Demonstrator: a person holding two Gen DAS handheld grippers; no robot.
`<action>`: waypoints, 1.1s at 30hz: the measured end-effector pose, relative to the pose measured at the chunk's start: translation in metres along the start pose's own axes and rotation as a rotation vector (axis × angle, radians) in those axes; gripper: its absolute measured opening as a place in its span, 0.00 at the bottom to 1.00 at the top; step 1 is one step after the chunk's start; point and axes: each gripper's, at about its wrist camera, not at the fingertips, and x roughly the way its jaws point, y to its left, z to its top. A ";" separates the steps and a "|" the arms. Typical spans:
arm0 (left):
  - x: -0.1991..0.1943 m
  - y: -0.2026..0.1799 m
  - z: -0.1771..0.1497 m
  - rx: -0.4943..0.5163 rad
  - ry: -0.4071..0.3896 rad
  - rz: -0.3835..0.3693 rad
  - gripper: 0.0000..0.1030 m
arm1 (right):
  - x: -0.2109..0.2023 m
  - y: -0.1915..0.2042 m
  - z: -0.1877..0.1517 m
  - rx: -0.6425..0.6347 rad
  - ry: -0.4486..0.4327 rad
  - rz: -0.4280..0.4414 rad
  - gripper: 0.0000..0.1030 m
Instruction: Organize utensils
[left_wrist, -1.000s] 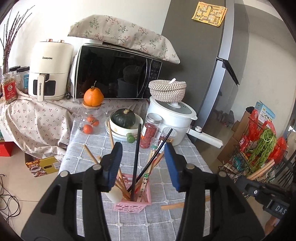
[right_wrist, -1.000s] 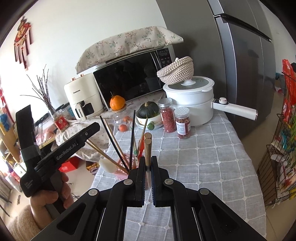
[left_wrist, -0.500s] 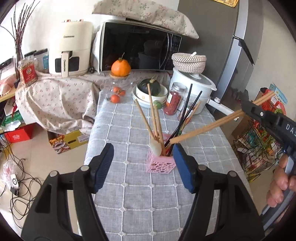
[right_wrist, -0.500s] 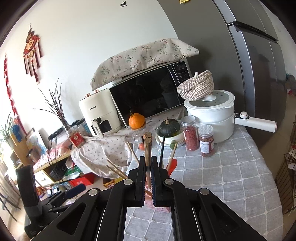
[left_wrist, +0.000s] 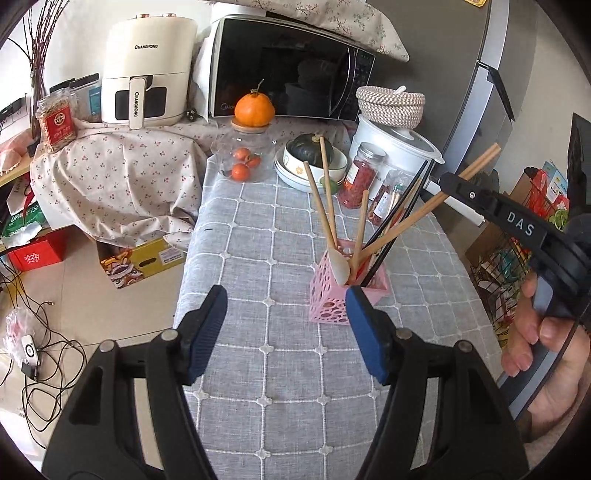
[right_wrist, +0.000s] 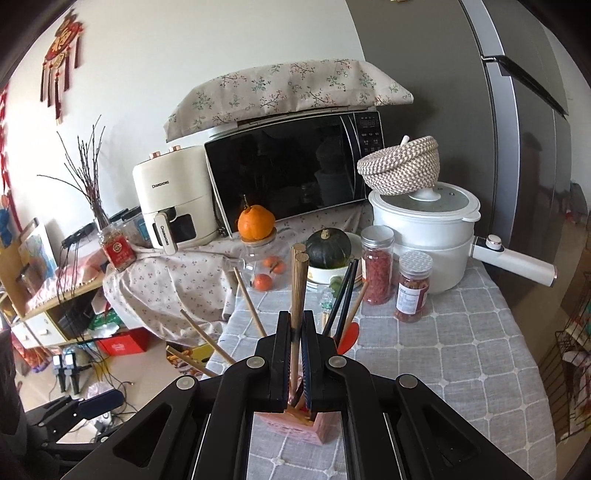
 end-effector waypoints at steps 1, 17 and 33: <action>0.001 0.001 0.000 -0.002 0.004 0.000 0.65 | 0.001 0.003 0.000 -0.017 -0.005 -0.004 0.05; 0.007 -0.001 -0.002 -0.013 0.036 -0.012 0.65 | 0.017 0.003 0.009 0.026 0.048 0.081 0.05; 0.009 -0.013 -0.009 -0.038 0.067 0.002 0.82 | -0.032 -0.035 0.002 0.117 0.046 0.167 0.59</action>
